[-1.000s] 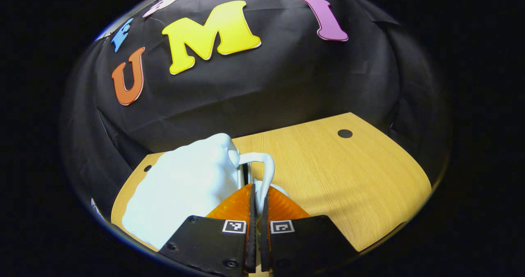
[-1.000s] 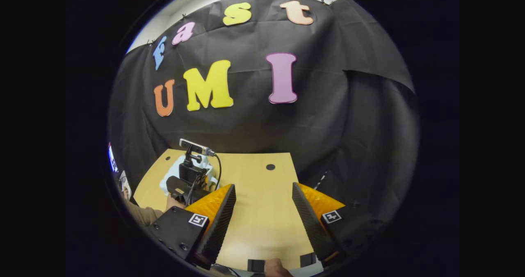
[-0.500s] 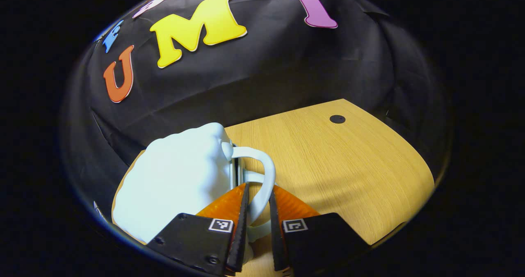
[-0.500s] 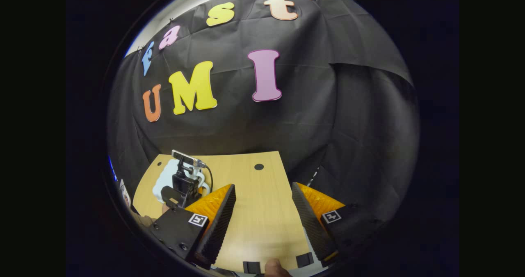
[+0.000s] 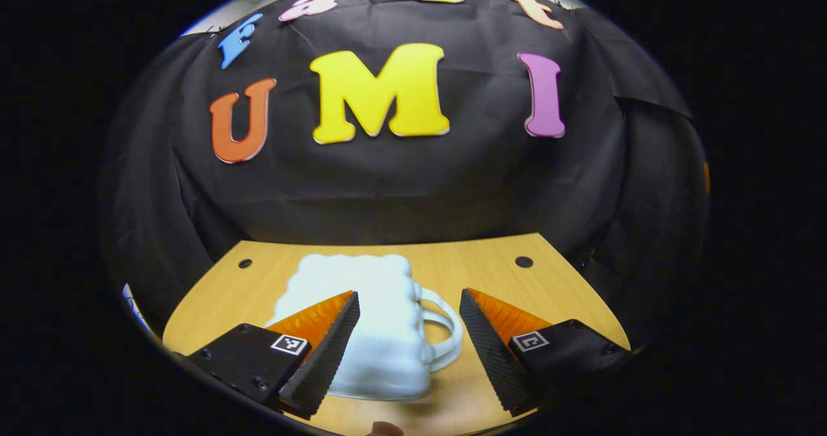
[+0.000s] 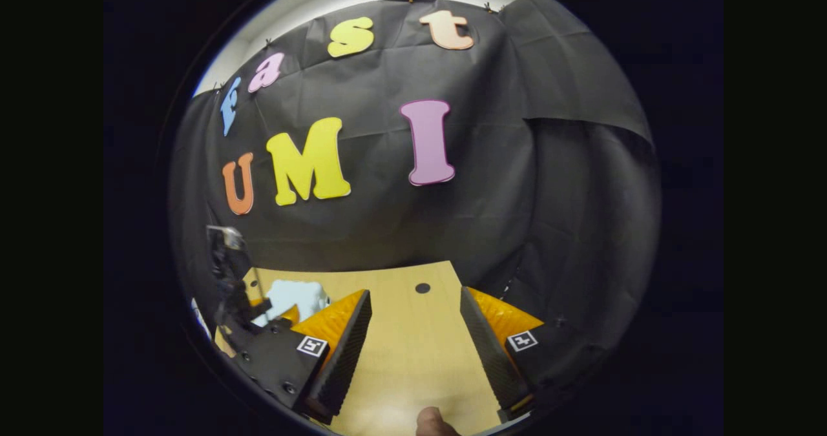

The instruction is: First open the suitcase, pack the skin care products into it, and then close the suitcase.

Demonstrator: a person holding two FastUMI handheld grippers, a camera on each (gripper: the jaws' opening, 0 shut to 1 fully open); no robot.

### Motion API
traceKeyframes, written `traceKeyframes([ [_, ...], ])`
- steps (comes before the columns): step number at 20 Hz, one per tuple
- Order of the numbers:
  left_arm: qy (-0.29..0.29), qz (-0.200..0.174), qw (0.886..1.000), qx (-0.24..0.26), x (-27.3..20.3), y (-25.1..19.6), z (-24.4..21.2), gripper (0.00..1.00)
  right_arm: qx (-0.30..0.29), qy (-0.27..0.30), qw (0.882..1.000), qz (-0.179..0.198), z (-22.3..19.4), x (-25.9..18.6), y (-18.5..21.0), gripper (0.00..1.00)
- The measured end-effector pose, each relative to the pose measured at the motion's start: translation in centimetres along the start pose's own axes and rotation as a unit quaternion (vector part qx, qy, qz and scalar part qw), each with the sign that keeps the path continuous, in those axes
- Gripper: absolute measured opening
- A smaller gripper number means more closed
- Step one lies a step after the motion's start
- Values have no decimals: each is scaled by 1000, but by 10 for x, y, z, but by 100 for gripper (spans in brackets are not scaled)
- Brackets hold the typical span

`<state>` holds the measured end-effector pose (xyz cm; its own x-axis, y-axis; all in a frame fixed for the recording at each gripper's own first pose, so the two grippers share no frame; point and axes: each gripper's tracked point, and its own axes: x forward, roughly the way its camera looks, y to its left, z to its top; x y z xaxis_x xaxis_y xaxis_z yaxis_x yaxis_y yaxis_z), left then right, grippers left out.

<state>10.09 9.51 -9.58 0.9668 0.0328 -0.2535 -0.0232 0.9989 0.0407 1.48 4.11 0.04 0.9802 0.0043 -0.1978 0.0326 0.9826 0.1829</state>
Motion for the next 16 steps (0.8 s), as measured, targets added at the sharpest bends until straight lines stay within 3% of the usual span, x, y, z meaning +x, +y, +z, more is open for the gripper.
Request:
traceKeyframes([
  [5,-83,38,996,8,-61,96,68,98,-6,-19,1000,24,3,9,78,79],
  [8,-113,48,992,7,-85,135,94,99,-17,-33,998,43,-2,8,126,82],
  [16,-159,28,986,30,-114,166,112,98,-68,-79,991,84,7,-23,216,82],
])
